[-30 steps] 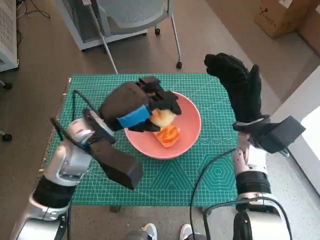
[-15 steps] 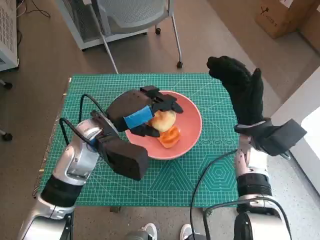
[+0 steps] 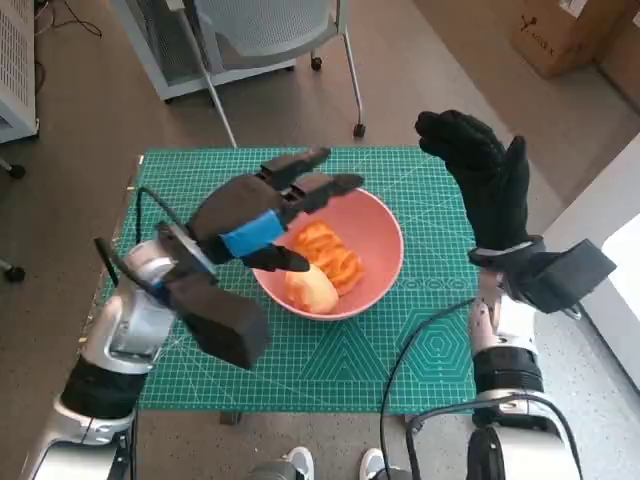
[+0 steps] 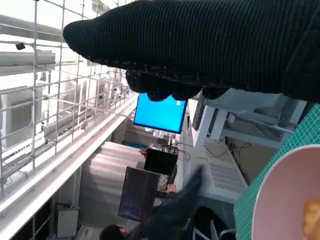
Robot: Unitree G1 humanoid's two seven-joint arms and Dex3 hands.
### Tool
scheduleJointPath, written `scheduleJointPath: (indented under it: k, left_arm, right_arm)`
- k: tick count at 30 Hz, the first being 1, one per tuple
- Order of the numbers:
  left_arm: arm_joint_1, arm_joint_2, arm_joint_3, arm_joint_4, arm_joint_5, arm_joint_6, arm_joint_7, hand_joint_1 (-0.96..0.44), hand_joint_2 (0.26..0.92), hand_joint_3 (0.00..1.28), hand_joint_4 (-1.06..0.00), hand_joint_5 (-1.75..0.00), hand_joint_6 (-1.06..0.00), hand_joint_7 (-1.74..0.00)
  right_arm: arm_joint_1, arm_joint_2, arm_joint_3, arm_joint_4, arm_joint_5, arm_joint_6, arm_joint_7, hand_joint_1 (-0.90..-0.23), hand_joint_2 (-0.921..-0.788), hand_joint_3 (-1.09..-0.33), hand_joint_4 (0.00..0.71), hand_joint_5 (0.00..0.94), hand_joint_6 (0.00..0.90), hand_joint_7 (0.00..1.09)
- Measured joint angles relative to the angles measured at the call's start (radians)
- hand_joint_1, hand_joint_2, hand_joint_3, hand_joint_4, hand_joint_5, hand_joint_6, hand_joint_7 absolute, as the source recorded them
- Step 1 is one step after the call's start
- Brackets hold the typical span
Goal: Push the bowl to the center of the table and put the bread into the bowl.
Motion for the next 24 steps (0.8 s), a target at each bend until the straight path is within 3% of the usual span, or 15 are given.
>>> scheduleJointPath:
  k: [13, 24]
  left_arm:
    - [0.075, -0.114, 0.244, -0.059, -0.518, 0.091, -0.046, -0.48, 0.888, 0.02, -0.05, 0.00, 0.00, -0.50]
    - [0.130, -0.178, 0.400, -0.068, -0.712, 0.078, -0.026, -0.52, 0.905, 0.01, -0.11, -0.02, -0.01, -0.54]
  right_arm:
    - [-0.002, 0.003, 0.003, -0.010, -0.002, 0.005, -0.008, -0.548, -0.921, -0.649, 0.375, 0.002, 0.517, 0.00]
    - [-0.020, 0.004, 0.017, -0.033, -0.005, 0.015, -0.023, -0.558, -0.921, -0.649, 0.377, 0.003, 0.521, 0.00]
